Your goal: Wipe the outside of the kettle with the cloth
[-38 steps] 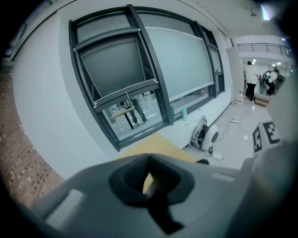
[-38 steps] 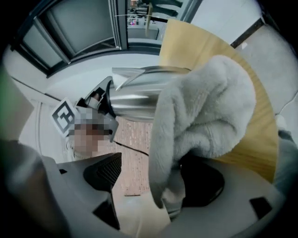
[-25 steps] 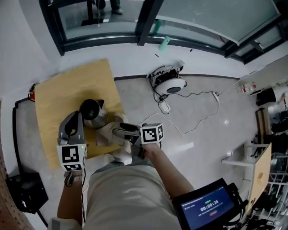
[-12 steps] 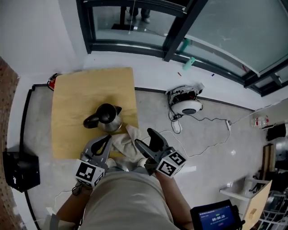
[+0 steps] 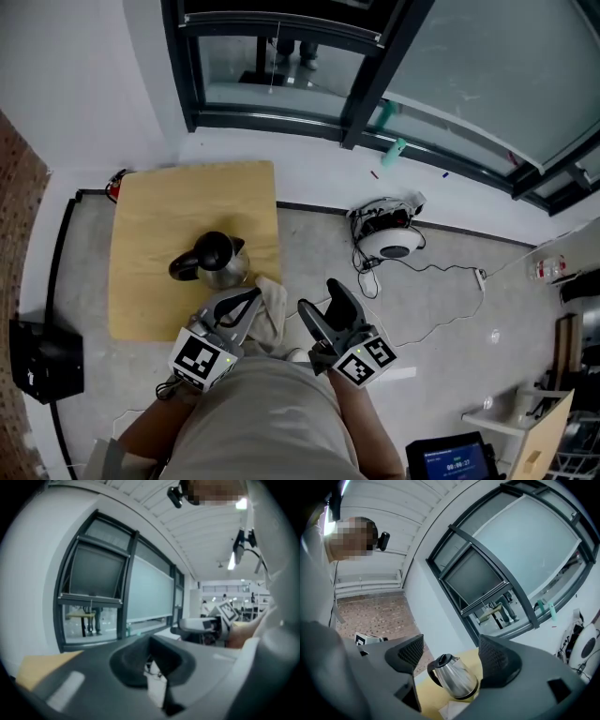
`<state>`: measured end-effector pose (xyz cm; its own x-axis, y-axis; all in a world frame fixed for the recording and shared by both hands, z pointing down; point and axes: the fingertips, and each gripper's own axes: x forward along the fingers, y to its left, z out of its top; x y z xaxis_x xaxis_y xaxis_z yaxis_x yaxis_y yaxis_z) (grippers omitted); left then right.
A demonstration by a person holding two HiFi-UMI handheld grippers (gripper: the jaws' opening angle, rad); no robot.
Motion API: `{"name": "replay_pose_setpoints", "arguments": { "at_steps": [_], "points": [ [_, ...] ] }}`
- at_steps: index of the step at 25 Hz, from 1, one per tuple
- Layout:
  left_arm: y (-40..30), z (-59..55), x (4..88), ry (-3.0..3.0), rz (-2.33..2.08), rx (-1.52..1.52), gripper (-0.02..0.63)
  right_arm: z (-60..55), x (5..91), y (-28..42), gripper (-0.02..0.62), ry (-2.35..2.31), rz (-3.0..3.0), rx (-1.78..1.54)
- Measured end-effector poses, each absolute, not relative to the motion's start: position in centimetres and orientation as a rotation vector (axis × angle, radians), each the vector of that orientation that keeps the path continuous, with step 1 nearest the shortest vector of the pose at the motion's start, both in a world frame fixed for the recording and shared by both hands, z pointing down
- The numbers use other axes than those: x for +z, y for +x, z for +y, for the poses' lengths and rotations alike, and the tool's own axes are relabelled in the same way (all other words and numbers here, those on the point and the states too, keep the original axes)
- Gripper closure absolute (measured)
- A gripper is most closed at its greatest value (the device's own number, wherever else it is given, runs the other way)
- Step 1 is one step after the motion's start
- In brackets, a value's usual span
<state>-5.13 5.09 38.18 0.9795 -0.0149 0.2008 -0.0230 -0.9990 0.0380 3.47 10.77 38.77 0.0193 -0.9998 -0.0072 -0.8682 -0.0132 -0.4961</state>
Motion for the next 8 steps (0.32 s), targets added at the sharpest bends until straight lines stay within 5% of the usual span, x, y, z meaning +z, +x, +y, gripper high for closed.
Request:
{"name": "replay_pose_setpoints", "arguments": {
  "at_steps": [8],
  "points": [
    [-3.3,6.0,37.8,3.099,0.021,0.32,0.618,12.7,38.5,4.5,0.221,-2.034,1.858,-0.447]
  ]
}}
